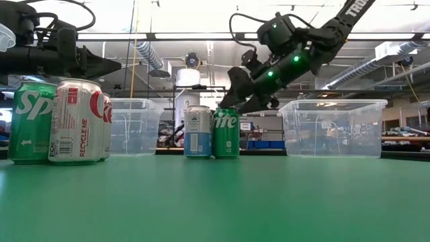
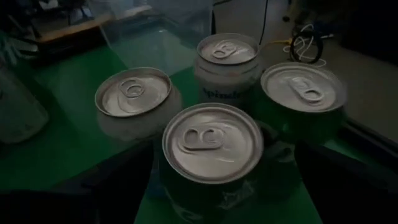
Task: Sort soda cans
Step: Put the green soda can into the top right transparent bin
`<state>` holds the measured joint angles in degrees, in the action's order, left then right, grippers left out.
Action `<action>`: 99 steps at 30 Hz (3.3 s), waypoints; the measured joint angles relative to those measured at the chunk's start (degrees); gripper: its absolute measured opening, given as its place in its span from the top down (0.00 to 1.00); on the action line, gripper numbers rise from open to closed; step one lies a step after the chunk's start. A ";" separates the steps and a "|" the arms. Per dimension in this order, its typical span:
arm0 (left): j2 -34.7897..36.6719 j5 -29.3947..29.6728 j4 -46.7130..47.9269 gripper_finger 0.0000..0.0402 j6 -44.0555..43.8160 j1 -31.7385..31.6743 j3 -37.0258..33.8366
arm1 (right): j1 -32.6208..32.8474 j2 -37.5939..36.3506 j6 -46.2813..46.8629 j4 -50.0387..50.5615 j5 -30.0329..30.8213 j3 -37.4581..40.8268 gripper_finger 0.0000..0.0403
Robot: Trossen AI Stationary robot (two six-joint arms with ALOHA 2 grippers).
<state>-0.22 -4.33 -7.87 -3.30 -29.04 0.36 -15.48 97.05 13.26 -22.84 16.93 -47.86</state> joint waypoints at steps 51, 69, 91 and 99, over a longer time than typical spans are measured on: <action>0.00 0.01 0.00 0.98 -0.01 0.00 0.02 | 1.04 -42.62 -0.31 33.96 27.91 -0.04 0.30; 0.01 0.01 -0.01 0.98 0.01 0.00 0.02 | -21.24 -47.01 14.22 44.85 33.86 9.76 0.30; -0.01 0.01 0.00 0.98 -0.01 0.00 0.02 | -28.61 -34.96 16.66 22.93 34.06 19.39 0.29; 0.00 0.00 -0.01 0.98 0.01 0.00 0.01 | -24.83 -32.03 18.22 19.72 32.24 19.39 0.29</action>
<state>-0.22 -4.33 -7.88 -3.29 -29.04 0.37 -40.31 65.02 31.49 -3.12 49.17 -28.47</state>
